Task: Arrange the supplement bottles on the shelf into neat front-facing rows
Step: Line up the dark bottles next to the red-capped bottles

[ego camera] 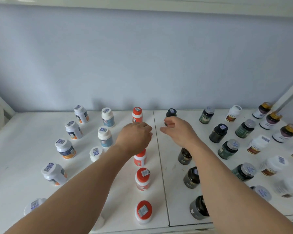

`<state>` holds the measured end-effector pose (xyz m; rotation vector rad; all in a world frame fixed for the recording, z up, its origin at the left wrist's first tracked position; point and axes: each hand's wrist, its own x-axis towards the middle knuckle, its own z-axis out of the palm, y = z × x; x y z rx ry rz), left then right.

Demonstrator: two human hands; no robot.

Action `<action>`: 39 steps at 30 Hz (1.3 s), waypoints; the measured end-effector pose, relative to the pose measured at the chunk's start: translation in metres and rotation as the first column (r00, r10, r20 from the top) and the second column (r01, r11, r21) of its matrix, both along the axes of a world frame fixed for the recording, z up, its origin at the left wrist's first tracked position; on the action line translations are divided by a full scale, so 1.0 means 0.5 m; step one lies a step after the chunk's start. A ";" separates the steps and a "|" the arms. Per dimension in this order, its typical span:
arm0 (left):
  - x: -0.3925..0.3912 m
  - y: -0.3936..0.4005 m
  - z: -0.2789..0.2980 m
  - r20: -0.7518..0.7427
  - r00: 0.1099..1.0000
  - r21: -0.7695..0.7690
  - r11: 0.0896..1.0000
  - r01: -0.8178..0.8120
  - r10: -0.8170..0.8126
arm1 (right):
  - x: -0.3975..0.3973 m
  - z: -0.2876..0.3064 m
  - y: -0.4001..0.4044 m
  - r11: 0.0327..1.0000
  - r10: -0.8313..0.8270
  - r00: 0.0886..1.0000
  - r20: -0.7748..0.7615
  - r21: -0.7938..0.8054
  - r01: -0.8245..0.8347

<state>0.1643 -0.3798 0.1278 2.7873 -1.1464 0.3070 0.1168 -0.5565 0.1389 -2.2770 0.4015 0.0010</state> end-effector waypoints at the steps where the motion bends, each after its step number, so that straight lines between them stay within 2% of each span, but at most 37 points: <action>1: 0.008 -0.017 -0.002 -0.004 1.000 -0.004 1.000 -0.010 0.010 | 0.011 0.002 -0.023 1.000 -0.006 1.000 0.012 0.003 0.006; 6: 0.061 -0.101 -0.020 -0.024 0.995 0.008 0.995 -0.100 0.100 | 0.073 -0.011 -0.128 1.000 -0.016 0.999 0.032 -0.004 0.017; 11: 0.100 -0.169 -0.033 -0.090 0.977 -0.009 0.980 -0.197 0.196 | 0.151 -0.052 -0.197 0.998 0.043 0.998 -0.044 -0.033 -0.045; 18: 0.150 -0.211 -0.062 -0.169 0.960 0.070 0.974 -0.214 0.223 | 0.235 -0.096 -0.215 0.988 0.151 0.979 -0.138 -0.022 -0.156; 21: 0.166 -0.228 -0.067 -0.226 0.947 0.098 0.972 -0.212 0.229 | 0.248 -0.101 -0.225 0.986 0.162 0.979 -0.123 -0.016 -0.165; 28: 0.189 -0.269 -0.065 -0.526 0.811 0.037 0.959 -0.280 0.257 | 0.256 -0.043 -0.249 0.985 0.171 0.985 -0.014 -0.019 -0.171; 35: 0.215 -0.290 -0.052 -0.634 0.758 -0.160 0.932 -0.325 0.155 | 0.264 0.005 -0.258 0.995 0.103 0.994 0.039 0.012 -0.103; 39: 0.228 -0.291 -0.050 -0.641 0.756 -0.192 0.928 -0.319 0.127 | 0.269 0.008 -0.259 0.996 0.086 0.995 0.055 -0.022 -0.084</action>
